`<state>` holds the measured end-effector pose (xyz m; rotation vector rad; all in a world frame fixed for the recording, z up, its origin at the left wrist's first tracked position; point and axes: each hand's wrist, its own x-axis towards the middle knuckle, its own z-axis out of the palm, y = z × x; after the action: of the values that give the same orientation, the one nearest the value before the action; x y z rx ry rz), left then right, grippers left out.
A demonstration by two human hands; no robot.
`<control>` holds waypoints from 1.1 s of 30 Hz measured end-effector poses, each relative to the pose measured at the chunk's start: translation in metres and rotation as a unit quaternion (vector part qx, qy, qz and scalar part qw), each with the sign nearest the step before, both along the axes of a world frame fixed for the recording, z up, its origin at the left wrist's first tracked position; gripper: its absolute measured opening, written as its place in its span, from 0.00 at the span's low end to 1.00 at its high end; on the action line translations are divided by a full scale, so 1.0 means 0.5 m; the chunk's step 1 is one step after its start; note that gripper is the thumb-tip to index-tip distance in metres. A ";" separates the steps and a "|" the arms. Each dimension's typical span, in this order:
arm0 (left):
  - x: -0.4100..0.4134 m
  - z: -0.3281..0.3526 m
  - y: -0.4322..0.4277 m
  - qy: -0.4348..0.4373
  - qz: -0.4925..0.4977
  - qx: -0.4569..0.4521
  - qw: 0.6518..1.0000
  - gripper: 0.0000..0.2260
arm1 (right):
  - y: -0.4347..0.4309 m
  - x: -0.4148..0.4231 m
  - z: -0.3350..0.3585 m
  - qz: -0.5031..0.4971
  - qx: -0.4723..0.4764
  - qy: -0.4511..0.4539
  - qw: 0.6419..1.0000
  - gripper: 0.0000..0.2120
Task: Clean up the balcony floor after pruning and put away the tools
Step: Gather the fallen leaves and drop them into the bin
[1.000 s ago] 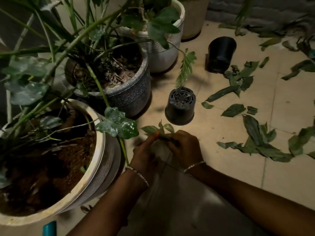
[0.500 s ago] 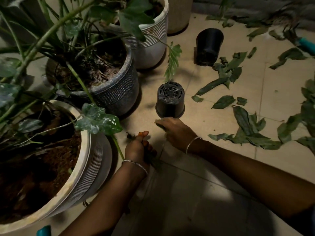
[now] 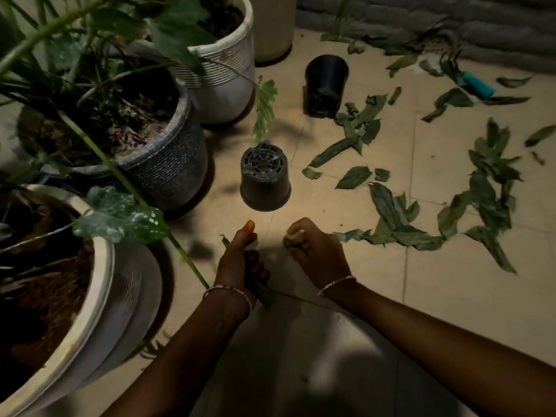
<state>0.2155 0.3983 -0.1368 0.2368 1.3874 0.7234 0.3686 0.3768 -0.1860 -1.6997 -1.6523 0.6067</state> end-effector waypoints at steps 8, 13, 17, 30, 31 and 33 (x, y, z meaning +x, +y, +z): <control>0.149 0.000 -0.039 -0.031 -0.175 0.028 0.984 0.20 | -0.115 0.054 0.077 -0.118 0.059 0.056 0.990 0.08; 0.200 -0.019 -0.069 -0.025 -0.248 0.085 0.965 0.22 | -0.164 0.118 0.078 -0.140 0.005 0.088 0.986 0.05; 0.236 -0.014 -0.082 -0.019 -0.275 0.098 0.956 0.23 | -0.193 0.150 0.089 -0.158 -0.033 0.166 0.973 0.04; 0.271 -0.020 -0.059 0.017 -0.208 0.054 0.976 0.17 | -0.138 0.412 0.017 -0.290 -0.096 -0.052 0.951 0.13; 0.267 -0.022 -0.059 0.034 -0.213 0.059 0.975 0.17 | -0.134 0.426 0.009 -0.272 -0.106 -0.081 0.953 0.15; 0.258 -0.028 -0.058 0.068 -0.224 0.068 0.970 0.17 | -0.130 0.442 -0.005 -0.217 -0.139 -0.127 0.958 0.20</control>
<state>0.3446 0.3694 -0.1509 0.6947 1.3483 0.4297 0.5898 0.3119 -0.1883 -2.3425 -1.3316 0.4318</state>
